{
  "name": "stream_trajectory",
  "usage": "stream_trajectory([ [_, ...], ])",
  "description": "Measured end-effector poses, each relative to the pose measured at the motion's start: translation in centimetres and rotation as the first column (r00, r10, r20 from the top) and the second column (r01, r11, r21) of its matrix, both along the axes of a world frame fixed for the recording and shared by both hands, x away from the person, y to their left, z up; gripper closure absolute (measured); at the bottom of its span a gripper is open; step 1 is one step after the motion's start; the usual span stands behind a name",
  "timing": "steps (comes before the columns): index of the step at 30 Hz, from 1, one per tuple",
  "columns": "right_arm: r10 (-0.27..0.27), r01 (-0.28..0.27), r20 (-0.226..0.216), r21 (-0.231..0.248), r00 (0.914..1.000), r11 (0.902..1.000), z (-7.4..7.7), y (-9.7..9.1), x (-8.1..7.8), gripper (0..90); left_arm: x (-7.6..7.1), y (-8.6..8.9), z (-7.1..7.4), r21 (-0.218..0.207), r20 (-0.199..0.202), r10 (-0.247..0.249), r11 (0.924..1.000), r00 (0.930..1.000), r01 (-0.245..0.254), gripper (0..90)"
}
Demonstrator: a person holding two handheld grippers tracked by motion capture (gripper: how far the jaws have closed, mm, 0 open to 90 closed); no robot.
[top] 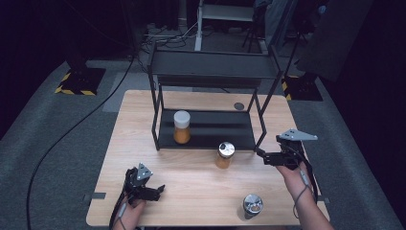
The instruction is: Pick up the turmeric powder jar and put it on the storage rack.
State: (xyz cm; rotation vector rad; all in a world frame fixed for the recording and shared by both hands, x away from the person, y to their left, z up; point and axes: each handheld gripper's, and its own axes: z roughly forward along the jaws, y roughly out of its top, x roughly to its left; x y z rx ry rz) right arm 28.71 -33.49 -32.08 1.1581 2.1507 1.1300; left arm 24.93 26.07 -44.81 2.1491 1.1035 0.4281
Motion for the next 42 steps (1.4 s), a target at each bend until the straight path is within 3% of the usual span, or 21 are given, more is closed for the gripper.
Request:
stream_trajectory([
  [11, 0.023, -0.024, 0.008, 0.039, 0.9997, 0.9989, 0.2, 1.5, 0.6, 3.2, 0.1, 0.0, 0.0, 0.000, -0.002, 0.003, 1.0000, 1.0000, -0.003, 1.9],
  [15, 0.024, -0.023, -0.014, 0.064, 0.9996, 0.9977, 0.3, 2.6, 1.2, 3.4, 0.1, -0.1, 0.0, 0.000, -0.002, 0.005, 1.0000, 1.0000, -0.005, 1.9],
  [25, 0.032, -0.031, -0.010, 0.062, 0.9995, 0.9976, 0.2, 4.8, 1.5, 3.6, 0.1, -0.1, 0.0, 0.001, -0.002, 0.005, 1.0000, 1.0000, -0.005, 1.9],
  [29, 0.013, -0.014, 0.018, 0.047, 0.9998, 0.9988, 0.0, 5.8, 1.1, 3.6, 0.1, -0.1, 0.0, -0.001, -0.004, 0.013, 0.9999, 0.9999, -0.013, 1.9],
  [42, 0.007, -0.008, 0.008, 0.052, 0.9999, 0.9986, -1.7, 8.2, 1.7, 3.6, 0.1, -0.1, 0.0, 0.000, -0.002, 0.013, 0.9999, 0.9999, -0.013, 1.9],
])
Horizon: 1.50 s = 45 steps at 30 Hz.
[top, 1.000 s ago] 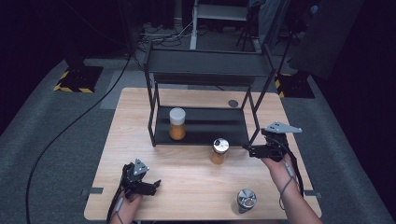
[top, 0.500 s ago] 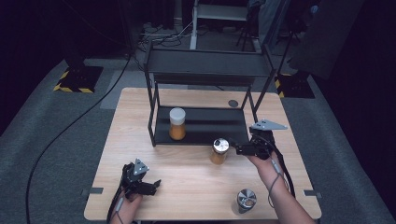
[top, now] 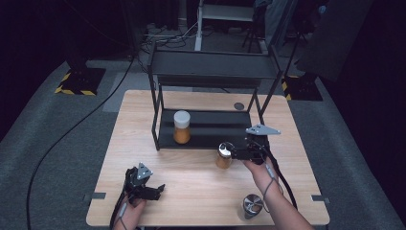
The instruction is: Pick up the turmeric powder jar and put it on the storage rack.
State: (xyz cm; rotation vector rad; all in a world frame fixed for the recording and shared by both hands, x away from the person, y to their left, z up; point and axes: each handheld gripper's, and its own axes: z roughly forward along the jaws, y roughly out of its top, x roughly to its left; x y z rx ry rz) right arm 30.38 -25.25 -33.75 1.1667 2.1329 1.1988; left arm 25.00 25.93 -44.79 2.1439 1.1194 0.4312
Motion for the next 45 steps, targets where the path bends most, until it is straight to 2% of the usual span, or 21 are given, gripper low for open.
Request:
stream_trajectory([
  [5, 0.003, -0.003, 0.005, 0.032, 1.0000, 0.9995, -1.2, 0.0, 0.2, 3.8, 0.0, 0.0, 0.0, -0.001, 0.000, 0.001, 1.0000, 1.0000, -0.001, 1.9],
  [12, 0.024, -0.023, -0.039, 0.014, 0.9990, 0.9996, -1.9, 0.5, 1.0, 4.2, 0.0, 0.0, 0.0, 0.000, 0.000, 0.001, 1.0000, 1.0000, -0.001, 1.9],
  [20, 0.025, -0.025, -0.066, -0.002, 0.9975, 0.9997, -2.5, 1.1, 1.7, 4.9, 0.0, 0.0, 0.0, -0.001, 0.000, 0.001, 1.0000, 1.0000, -0.001, 1.9],
  [24, 0.042, -0.046, -0.100, -0.033, 0.9941, 0.9984, -2.7, 1.6, 2.6, 4.9, 0.0, 0.0, 0.0, 0.000, 0.000, 0.001, 1.0000, 1.0000, -0.001, 1.9],
  [31, 0.047, -0.054, -0.143, -0.048, 0.9886, 0.9974, -3.0, 1.9, 3.5, 5.1, 0.0, 0.0, 0.0, -0.001, 0.000, 0.001, 1.0000, 1.0000, -0.001, 1.9],
  [35, 0.062, -0.076, -0.180, -0.071, 0.9818, 0.9946, -3.0, 2.3, 4.2, 7.2, 0.0, 0.0, 0.0, -0.001, 0.000, 0.001, 1.0000, 1.0000, -0.001, 1.9],
  [45, 0.087, -0.112, -0.230, -0.097, 0.9693, 0.9890, -3.1, 2.7, 5.6, 12.2, 0.0, 0.0, 0.0, -0.001, 0.000, 0.001, 1.0000, 1.0000, -0.001, 1.9],
])
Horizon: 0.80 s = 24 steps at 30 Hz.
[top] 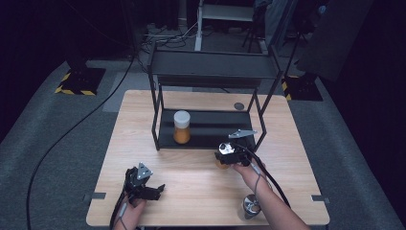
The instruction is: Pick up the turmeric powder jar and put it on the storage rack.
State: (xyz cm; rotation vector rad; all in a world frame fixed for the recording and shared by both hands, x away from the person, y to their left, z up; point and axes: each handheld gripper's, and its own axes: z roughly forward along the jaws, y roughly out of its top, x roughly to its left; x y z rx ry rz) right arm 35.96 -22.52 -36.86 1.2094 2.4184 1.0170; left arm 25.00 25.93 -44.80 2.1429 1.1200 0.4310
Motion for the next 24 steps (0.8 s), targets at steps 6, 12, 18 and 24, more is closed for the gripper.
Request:
stream_trajectory([
  [6, 0.032, -0.032, -0.024, -0.022, 0.9992, 0.9992, -0.05, 0.29, 0.72, 22.9, 0.00, 0.00, 0.00, 0.000, 0.000, 0.000, 1.0000, 1.0000, 0.000, 1.9],
  [12, 0.051, -0.052, -0.022, -0.047, 0.9984, 0.9975, 0.25, 0.55, 0.84, 30.8, 0.00, 0.00, 0.00, 0.000, 0.000, 0.000, 1.0000, 1.0000, 0.000, 1.9],
  [18, 0.062, -0.062, -0.002, -0.066, 0.9981, 0.9959, 0.36, 0.75, 0.59, 31.7, 0.00, 0.00, 0.00, 0.000, 0.000, 0.000, 1.0000, 1.0000, 0.000, 1.9],
  [24, 0.062, -0.061, 0.001, -0.059, 0.9981, 0.9964, 0.76, 0.50, 0.50, 31.8, 0.00, 0.00, 0.00, 0.000, 0.000, 0.000, 1.0000, 1.0000, 0.000, 1.9],
])
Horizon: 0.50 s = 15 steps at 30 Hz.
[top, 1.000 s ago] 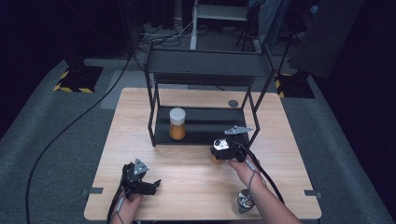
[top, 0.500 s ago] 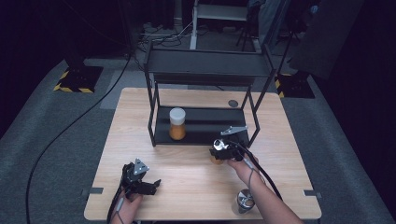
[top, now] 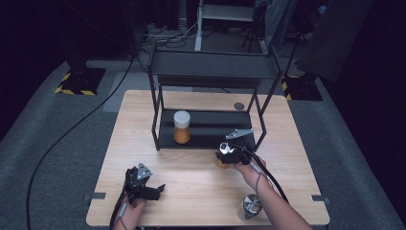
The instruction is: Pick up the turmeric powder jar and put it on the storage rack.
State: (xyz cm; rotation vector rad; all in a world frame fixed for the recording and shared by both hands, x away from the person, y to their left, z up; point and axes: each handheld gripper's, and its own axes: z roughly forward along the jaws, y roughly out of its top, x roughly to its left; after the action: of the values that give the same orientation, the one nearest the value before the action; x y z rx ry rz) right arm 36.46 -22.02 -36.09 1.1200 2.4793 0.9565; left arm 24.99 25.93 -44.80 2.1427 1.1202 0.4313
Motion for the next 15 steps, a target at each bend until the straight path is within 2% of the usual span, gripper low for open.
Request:
stream_trajectory([
  [15, 0.018, -0.018, 0.018, -0.007, 0.9997, 0.9998, 2.9, 1.0, 0.5, 31.8, 0.0, 0.0, 0.0, 0.000, 0.000, 0.002, 1.0000, 1.0000, -0.002, 1.9],
])
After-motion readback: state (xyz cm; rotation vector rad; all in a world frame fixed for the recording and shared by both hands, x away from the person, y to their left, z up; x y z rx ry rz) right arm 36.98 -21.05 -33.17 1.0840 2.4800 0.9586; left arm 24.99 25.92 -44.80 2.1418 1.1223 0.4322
